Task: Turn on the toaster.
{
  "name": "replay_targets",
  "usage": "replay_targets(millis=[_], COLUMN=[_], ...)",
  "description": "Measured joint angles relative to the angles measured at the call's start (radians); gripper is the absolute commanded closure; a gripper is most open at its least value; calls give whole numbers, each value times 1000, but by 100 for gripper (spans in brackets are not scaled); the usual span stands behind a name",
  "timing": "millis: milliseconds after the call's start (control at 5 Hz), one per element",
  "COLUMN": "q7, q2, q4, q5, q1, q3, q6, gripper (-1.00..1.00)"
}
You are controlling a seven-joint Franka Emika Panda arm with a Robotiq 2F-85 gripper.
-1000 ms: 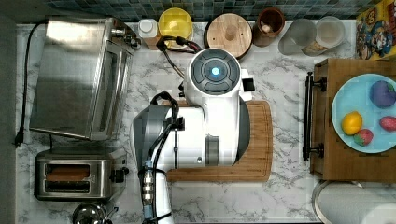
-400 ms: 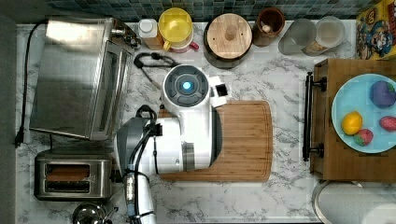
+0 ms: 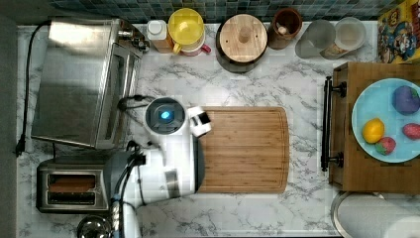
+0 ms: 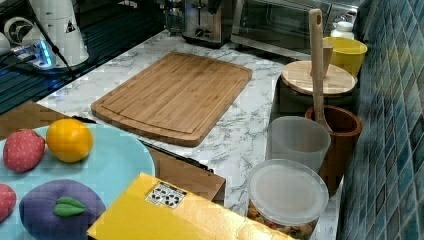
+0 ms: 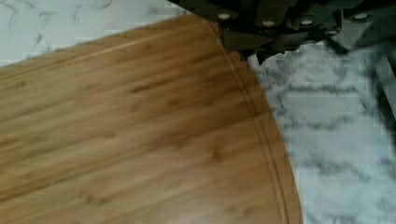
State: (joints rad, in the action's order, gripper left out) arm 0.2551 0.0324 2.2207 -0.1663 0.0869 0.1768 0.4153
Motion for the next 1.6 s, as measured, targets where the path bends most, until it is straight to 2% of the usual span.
replay_targets(millis=[400,600,800,1200,1600], q7=[109,124,233,405,425], q2=[75,135,171,179,158], q4=[111,127,127,129,129], q5=[-58,-66,-66,-88,-108], q1=[62,56,77,142,167], q3=[62,87,92,96,127], q6=[0,-2,2,-3,30], gripper=[100,100,100,100,100])
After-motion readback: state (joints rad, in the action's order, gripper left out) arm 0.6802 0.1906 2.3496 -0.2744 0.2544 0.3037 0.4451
